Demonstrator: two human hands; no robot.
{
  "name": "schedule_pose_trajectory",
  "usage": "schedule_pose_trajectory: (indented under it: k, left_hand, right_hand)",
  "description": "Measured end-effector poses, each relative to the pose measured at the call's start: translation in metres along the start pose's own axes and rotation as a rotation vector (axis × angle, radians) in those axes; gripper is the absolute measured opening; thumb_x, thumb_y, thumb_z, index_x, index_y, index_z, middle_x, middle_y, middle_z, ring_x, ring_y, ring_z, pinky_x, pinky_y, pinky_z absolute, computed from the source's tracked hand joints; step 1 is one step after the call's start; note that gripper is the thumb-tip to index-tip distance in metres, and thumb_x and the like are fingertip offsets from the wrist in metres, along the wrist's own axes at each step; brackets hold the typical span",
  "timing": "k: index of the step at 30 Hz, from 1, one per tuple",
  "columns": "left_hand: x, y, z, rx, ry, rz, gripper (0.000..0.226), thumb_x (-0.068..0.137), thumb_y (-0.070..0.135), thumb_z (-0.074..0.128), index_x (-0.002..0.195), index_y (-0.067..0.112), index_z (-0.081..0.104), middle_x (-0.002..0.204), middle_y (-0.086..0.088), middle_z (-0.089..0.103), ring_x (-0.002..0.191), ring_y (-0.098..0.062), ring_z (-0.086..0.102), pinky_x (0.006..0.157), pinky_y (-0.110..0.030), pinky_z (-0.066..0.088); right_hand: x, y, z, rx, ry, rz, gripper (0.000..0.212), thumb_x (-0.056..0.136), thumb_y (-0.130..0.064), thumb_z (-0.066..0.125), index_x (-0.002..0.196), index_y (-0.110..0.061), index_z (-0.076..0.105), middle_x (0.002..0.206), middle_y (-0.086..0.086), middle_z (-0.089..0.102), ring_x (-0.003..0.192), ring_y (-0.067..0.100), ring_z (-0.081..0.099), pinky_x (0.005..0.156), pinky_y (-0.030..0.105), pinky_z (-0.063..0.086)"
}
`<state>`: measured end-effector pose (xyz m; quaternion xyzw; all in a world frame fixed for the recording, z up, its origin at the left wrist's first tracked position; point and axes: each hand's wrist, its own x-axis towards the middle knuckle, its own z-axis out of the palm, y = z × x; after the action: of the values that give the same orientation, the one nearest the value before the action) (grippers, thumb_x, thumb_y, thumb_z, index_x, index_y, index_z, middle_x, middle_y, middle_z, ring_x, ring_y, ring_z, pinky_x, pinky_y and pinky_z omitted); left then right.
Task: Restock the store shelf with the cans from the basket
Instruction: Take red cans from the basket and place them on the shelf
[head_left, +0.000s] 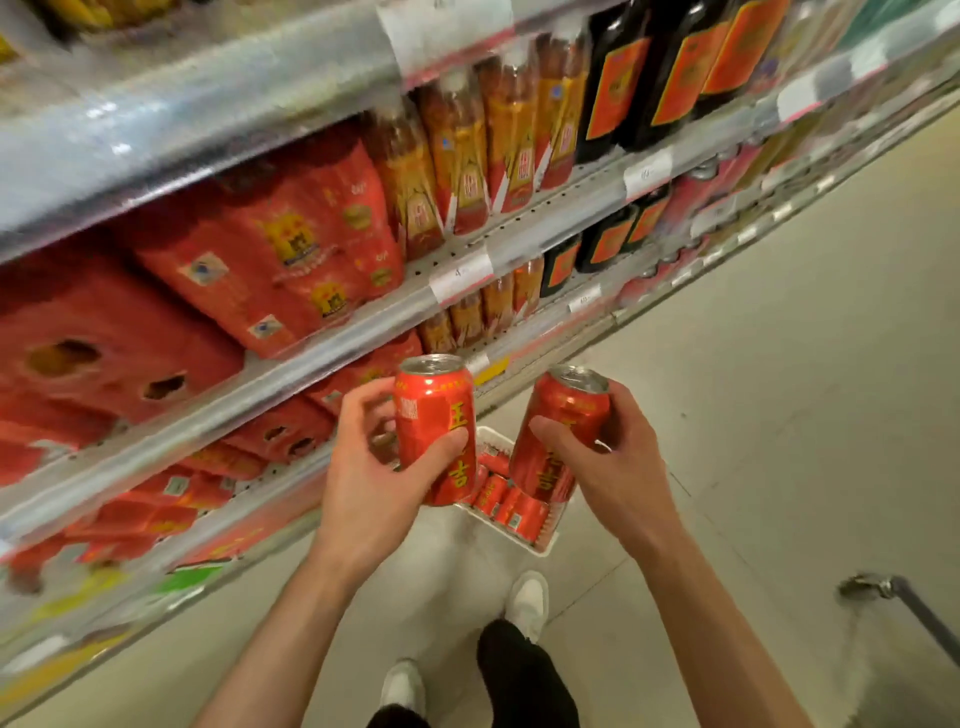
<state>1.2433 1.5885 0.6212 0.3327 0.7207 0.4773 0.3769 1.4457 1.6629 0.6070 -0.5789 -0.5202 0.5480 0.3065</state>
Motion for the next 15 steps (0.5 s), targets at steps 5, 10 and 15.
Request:
schedule_pose_trajectory:
  k: [5,10,15]
  left_hand:
    - [-0.045,0.051,-0.055,-0.051,0.117,0.042,0.062,0.062,0.038,0.086,0.115,0.037,0.054,0.112,0.009,0.068,0.107,-0.007,0.064,0.076,-0.007,0.048]
    - [-0.081,0.074,-0.129,-0.099,0.216,0.107,0.073,0.059,0.037,0.093,0.120,0.030,0.053,0.111,0.005,0.069,0.092,0.002,0.067,0.076,-0.012,0.051]
    - [-0.118,0.081,-0.213,-0.128,0.284,0.190,0.062,0.072,0.009,0.088,0.118,0.027,0.051,0.110,0.006,0.065,0.085,0.015,0.064,0.071,-0.008,0.049]
  right_hand:
    - [-0.045,-0.070,0.013,0.004,-0.087,-0.061,0.055,0.079,-0.026,0.086,0.127,-0.025,0.059,0.111,-0.008,0.072,0.091,-0.004,0.070,0.071,0.011,0.054]
    - [-0.093,-0.121,0.054,0.037,-0.150,-0.121,0.057,0.079,-0.021,0.087,0.129,-0.023,0.059,0.114,-0.006,0.072,0.090,-0.006,0.070,0.069,0.011,0.055]
    - [-0.150,-0.158,0.113,0.001,-0.175,-0.214,0.051,0.079,-0.023,0.086,0.122,-0.025,0.061,0.108,-0.011,0.071,0.091,-0.007,0.069,0.082,0.016,0.058]
